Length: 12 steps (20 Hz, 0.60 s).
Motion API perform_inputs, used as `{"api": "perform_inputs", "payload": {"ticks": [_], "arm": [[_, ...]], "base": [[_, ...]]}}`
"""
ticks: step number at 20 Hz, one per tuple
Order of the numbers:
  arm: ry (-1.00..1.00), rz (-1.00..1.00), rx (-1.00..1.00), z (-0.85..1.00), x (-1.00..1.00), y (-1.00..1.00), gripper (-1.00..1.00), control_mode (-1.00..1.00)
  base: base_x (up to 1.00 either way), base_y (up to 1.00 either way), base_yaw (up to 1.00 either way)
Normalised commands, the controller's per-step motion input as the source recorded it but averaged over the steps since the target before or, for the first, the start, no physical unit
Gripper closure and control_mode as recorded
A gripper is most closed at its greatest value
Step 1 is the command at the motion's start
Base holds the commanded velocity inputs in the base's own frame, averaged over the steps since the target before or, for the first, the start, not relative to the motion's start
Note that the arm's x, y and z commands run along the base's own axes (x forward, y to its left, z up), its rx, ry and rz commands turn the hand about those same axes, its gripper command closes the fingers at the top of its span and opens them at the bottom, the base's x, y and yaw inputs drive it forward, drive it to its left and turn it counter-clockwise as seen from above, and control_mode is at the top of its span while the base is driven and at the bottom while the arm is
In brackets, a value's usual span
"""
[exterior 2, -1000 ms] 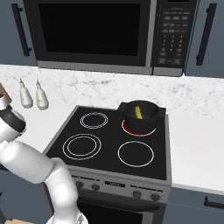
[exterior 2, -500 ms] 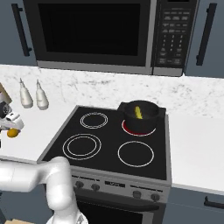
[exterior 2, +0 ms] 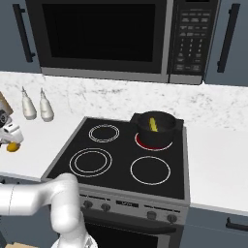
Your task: Put the cucumber and lemon in the pot. Retrieve the spatula and lightly stir the vegetables in the pot.
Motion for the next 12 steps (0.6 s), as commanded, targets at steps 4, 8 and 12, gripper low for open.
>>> {"api": "perform_inputs", "payload": {"ticks": [4, 8, 12], "arm": [[0.0, -0.13, 0.0, -0.07, -0.47, -0.18, -1.0, -1.0], [-0.06, -0.07, 0.0, -0.08, -0.11, -0.02, -1.0, -1.0], [-0.15, -0.03, 0.0, -0.19, 0.04, 0.0, -1.0, -1.0]], "base": [[0.0, 0.0, 0.0], [0.0, 0.0, 0.0], [0.0, 0.0, 0.0]]}}
